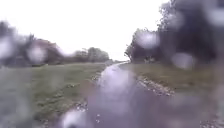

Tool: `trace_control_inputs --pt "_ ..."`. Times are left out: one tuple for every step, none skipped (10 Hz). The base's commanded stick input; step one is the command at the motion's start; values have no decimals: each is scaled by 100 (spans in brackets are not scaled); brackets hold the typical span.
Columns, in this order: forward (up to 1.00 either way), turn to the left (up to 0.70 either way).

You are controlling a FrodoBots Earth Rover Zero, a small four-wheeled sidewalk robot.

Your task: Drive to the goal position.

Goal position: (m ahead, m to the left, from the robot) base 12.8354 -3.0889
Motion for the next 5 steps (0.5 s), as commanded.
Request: trace_control_inputs --pt "100 0" --pt "100 0" --pt "100 0" --pt "100 0" --pt "100 0"
